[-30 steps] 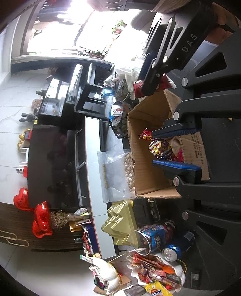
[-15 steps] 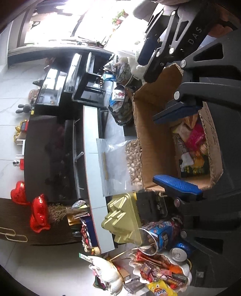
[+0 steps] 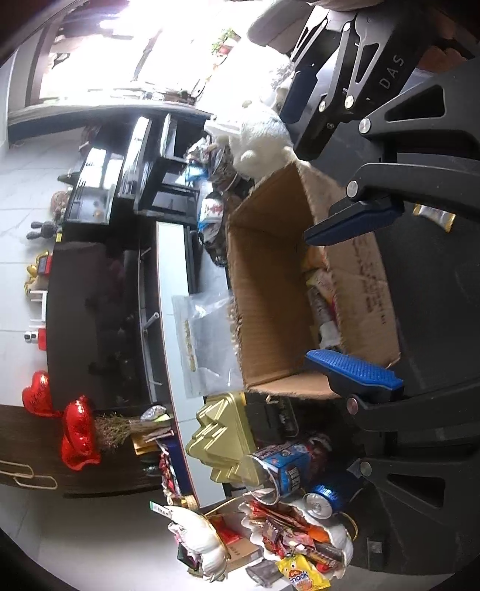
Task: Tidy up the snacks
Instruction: 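Withdraw both tools from the box toward the white-and-gold bar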
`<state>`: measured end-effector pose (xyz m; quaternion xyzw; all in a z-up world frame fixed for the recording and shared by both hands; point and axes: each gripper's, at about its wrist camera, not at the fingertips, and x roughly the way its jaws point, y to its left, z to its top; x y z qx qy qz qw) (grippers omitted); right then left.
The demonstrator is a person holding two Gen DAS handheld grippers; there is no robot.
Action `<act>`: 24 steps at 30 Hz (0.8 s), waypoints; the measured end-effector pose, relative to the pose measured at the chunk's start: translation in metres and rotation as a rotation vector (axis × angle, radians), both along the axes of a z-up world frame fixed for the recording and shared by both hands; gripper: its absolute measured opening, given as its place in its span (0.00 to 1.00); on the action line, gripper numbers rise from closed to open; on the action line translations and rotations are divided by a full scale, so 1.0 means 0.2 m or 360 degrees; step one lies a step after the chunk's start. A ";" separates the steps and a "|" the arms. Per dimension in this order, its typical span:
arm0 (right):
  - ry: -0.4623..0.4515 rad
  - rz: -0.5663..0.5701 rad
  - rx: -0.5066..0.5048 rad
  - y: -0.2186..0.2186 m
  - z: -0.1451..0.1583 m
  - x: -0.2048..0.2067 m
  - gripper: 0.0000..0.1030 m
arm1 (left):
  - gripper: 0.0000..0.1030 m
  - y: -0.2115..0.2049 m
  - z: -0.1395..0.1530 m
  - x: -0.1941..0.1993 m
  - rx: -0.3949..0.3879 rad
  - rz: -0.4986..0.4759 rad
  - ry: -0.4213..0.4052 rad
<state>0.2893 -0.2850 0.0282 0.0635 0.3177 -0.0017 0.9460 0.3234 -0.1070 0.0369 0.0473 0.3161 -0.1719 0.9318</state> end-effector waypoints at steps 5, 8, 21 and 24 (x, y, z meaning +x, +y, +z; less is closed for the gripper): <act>0.0041 -0.0080 0.0007 -0.06 -0.04 -0.15 0.55 | 0.59 -0.07 -0.03 -0.11 0.0037 -0.0074 0.0013; 0.0076 -0.0102 0.0039 -0.10 -0.08 -0.20 0.55 | 0.59 -0.12 -0.09 -0.15 0.0045 -0.0118 0.0066; 0.0253 -0.0181 0.0082 -0.21 -0.31 -0.39 0.55 | 0.59 -0.29 -0.37 -0.24 0.0034 -0.0330 0.0300; 0.0304 -0.0185 0.0080 -0.22 -0.38 -0.39 0.55 | 0.59 -0.31 -0.45 -0.26 0.0047 -0.0365 0.0351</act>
